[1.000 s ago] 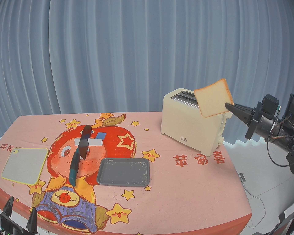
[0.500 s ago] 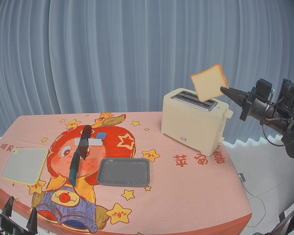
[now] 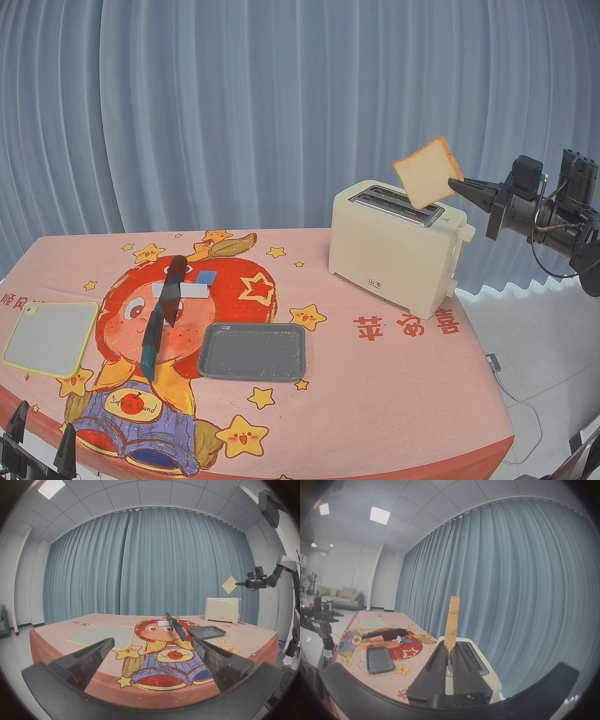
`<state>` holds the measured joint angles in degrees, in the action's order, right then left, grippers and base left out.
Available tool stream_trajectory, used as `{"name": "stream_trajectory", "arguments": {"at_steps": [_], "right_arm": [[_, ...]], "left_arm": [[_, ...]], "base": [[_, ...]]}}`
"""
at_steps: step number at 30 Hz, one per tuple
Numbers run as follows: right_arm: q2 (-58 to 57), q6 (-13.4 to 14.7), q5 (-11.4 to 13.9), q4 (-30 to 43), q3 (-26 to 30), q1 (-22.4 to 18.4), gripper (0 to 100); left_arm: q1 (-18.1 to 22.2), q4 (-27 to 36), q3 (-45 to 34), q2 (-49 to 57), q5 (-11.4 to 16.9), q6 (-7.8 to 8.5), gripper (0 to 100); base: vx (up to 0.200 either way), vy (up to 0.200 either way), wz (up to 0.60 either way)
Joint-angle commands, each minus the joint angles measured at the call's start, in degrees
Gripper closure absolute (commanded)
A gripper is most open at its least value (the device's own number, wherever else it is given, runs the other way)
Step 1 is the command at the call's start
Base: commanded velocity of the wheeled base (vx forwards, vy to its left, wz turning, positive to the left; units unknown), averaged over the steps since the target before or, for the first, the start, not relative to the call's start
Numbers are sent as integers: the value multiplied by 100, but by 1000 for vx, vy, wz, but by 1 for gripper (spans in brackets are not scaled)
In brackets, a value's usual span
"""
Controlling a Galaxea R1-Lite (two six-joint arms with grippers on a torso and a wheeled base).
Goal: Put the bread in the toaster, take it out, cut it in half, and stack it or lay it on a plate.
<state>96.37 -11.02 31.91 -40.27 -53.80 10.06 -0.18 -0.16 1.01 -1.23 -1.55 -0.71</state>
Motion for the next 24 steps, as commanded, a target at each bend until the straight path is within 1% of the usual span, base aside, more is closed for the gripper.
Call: {"name": "stream_trajectory", "arguments": {"at_steps": [1,3,6,9,12,24], "right_arm": [[260,-190,69,36,-52,-48,100],[313,-278,69,36,-70,-39,100],[409,-295,69,54,-131,-57,100],[585,-322,69,71,-307,-118,100],[664,-322,87,80,-412,-127,100],[901,-322,87,80,-491,-92,100]], "left_arm": [[1,-2,-101,-9,-3,-8,0],[1,-2,-101,-9,-3,0,0],[1,-2,-101,-9,-3,-8,0],[1,-2,-101,-9,-3,0,0],[1,-2,-101,-9,-3,-8,0],[1,-2,-101,-9,-3,0,0]], "base": [[0,0,0],[0,0,0],[0,0,0],[0,0,0],[0,0,0],[0,0,0]]}}
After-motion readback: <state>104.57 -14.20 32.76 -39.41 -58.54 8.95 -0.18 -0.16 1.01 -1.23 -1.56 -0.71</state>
